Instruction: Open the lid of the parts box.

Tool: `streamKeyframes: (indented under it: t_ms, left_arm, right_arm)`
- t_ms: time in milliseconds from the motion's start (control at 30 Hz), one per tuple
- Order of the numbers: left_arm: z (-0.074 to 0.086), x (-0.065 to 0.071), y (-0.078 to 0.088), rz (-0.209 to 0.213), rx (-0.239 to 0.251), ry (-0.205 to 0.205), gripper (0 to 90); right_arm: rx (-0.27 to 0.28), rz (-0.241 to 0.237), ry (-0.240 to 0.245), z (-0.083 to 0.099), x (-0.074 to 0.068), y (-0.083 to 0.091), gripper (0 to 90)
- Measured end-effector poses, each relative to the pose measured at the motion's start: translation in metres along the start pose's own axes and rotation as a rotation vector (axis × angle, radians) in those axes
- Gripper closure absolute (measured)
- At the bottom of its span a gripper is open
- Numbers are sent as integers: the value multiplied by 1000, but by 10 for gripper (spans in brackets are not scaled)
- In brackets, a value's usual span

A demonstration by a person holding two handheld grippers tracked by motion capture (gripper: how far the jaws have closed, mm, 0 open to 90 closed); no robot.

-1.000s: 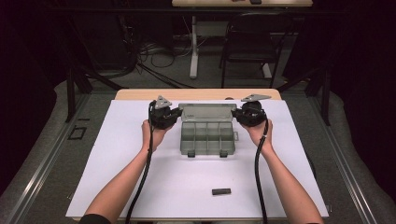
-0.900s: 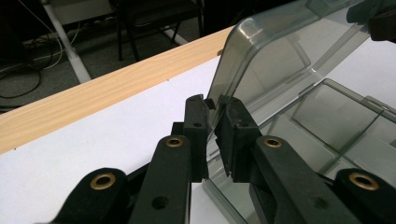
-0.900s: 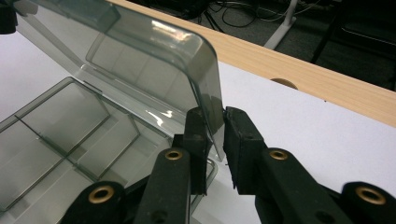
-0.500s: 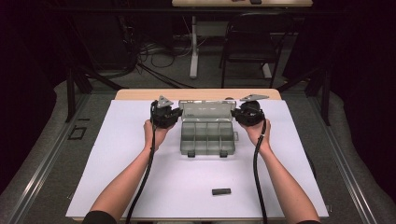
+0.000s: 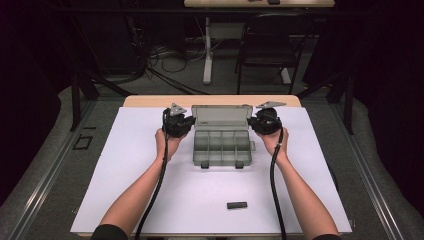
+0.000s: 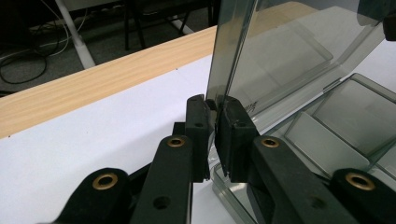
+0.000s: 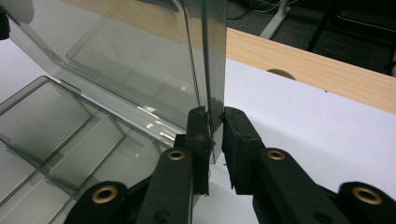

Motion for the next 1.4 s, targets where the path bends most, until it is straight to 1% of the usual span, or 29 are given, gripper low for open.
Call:
streamKeyframes:
  t_ms: [133, 300, 533, 633, 667, 733, 767, 933, 1033, 1200, 1300, 1400]
  left_arm:
    - [2, -1, -4, -8, -8, -4, 826]
    - [4, -2, -7, -15, -20, 1, 826]
    - [9, -3, -13, -24, -48, -3, 826]
    - [11, -4, -16, -32, -50, 6, 825]
    - [12, -4, -16, -27, -60, 5, 825]
    - [14, -5, -18, -29, -65, 7, 825]
    - [14, -5, -19, -31, -67, 8, 825]
    - [16, -5, -21, -36, -80, -3, 826]
    - [17, -6, -23, -51, -87, -11, 825]
    - [19, -6, -26, -54, -96, -5, 825]
    - [19, -6, -27, -56, -98, -9, 825]
    - [20, -7, -28, -56, -92, -1, 824]
  right_arm:
    - [-4, 3, -3, 0, 0, -2, 812]
    - [-6, 7, -9, 0, 1, -4, 812]
    - [-11, 15, -8, 1, 1, -8, 811]
    - [-17, 17, -6, 3, 1, -10, 812]
    - [-21, 19, -10, 3, 1, -11, 811]
    - [-23, 19, -5, 4, 2, -13, 811]
    - [-28, 19, -14, 5, 1, -13, 812]
    - [-37, 22, -10, 7, 2, -17, 814]
    - [-43, 24, -8, 8, 2, -19, 817]
    - [-54, 27, -6, 10, 3, -22, 819]
    - [-59, 27, -7, 11, 3, -24, 820]
    - [-61, 30, 1, 12, 4, -26, 823]
Point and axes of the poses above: each handheld gripper's, and its own axes: y roughly backward along the jaws, z roughly out of its underside, x roughly to its right, the point moved 7 cm from there along -y, roughly forward along the jaws, and after that the axes turned 7 degrees about z, right-handed, at the moved point
